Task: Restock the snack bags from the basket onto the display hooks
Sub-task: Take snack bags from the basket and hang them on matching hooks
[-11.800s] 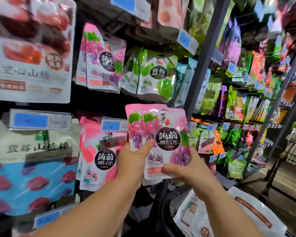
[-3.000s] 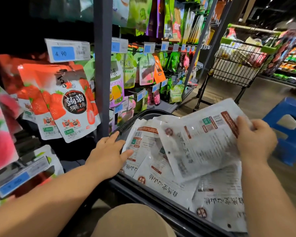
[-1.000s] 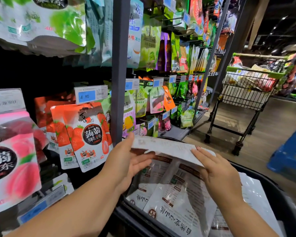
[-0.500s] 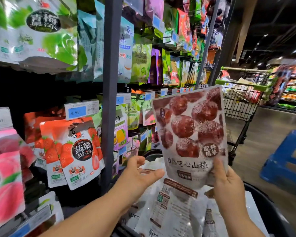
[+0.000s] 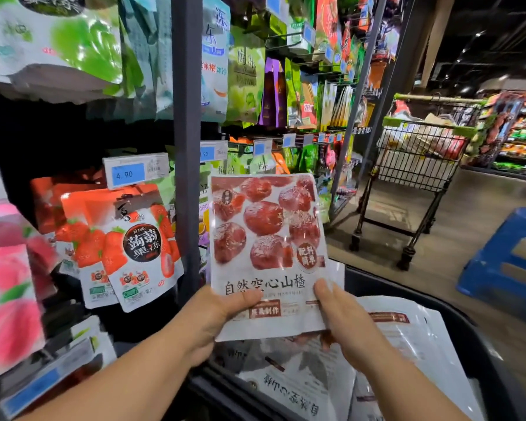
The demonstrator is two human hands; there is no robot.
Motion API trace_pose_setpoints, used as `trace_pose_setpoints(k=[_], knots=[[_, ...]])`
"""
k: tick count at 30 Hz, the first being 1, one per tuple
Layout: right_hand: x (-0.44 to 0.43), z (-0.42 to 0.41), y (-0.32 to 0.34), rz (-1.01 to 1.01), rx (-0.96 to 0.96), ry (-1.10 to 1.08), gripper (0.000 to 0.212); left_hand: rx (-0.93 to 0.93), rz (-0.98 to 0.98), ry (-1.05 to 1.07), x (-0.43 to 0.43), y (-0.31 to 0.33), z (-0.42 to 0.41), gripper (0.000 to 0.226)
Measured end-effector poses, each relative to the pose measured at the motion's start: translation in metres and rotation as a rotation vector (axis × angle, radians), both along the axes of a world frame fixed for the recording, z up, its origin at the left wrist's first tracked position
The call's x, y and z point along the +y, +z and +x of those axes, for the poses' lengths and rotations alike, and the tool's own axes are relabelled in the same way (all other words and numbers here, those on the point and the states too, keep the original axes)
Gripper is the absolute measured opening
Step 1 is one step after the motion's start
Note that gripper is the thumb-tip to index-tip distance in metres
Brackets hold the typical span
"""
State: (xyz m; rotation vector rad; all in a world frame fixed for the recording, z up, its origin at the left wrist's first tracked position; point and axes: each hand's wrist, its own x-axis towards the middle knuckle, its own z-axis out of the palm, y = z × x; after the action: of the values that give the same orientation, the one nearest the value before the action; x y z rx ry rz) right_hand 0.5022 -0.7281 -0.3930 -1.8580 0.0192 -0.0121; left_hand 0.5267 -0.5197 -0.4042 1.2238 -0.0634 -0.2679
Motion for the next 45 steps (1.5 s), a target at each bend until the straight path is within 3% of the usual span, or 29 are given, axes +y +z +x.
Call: trace_pose_setpoints(k=[8, 15, 20, 26, 29, 32, 34, 39, 41, 45], knots=[[-0.055, 0.023, -0.017, -0.594, -0.282, -0.303, 0.022, -0.058, 0.027, 0.318, 0.024, -0.021, -0.002, 0.029], [-0.056, 0.040, -0.029, -0.879, -0.158, -0.227, 0.044, -0.025, -0.012, 0.370, 0.041, -0.035, -0.003, 0.037], [-0.050, 0.046, -0.025, -0.821, -0.031, -0.284, 0.029, -0.016, 0.021, 0.354, 0.042, -0.038, -0.008, 0.031], [-0.061, 0.039, -0.018, -0.461, -0.107, -0.671, 0.034, -0.038, 0.080, 0.331, 0.043, -0.038, -0.009, 0.033], [-0.063, 0.041, -0.020, -0.348, -0.110, -0.694, 0.029, -0.066, 0.292, 0.328, 0.039, -0.034, -0.007, 0.030], [-0.062, 0.047, -0.025, -0.320, -0.077, -0.644, 0.022, -0.149, 0.745, 0.302, 0.032, -0.025, -0.001, 0.025], [-0.061, 0.049, -0.025, -0.316, -0.076, -0.596, 0.020, -0.166, 0.949, 0.271, 0.026, -0.021, 0.001, 0.028], [-0.064, 0.043, -0.023, -0.348, -0.141, -0.471, 0.005, -0.134, 0.988, 0.298, 0.016, -0.021, 0.007, 0.031], [-0.066, 0.037, -0.022, -0.337, -0.143, -0.345, 0.029, -0.130, 0.993, 0.299, 0.014, -0.021, 0.006, 0.031], [-0.081, 0.027, -0.019, -0.622, -0.118, -0.086, 0.070, -0.134, 0.966, 0.298, 0.014, -0.020, 0.004, 0.024]])
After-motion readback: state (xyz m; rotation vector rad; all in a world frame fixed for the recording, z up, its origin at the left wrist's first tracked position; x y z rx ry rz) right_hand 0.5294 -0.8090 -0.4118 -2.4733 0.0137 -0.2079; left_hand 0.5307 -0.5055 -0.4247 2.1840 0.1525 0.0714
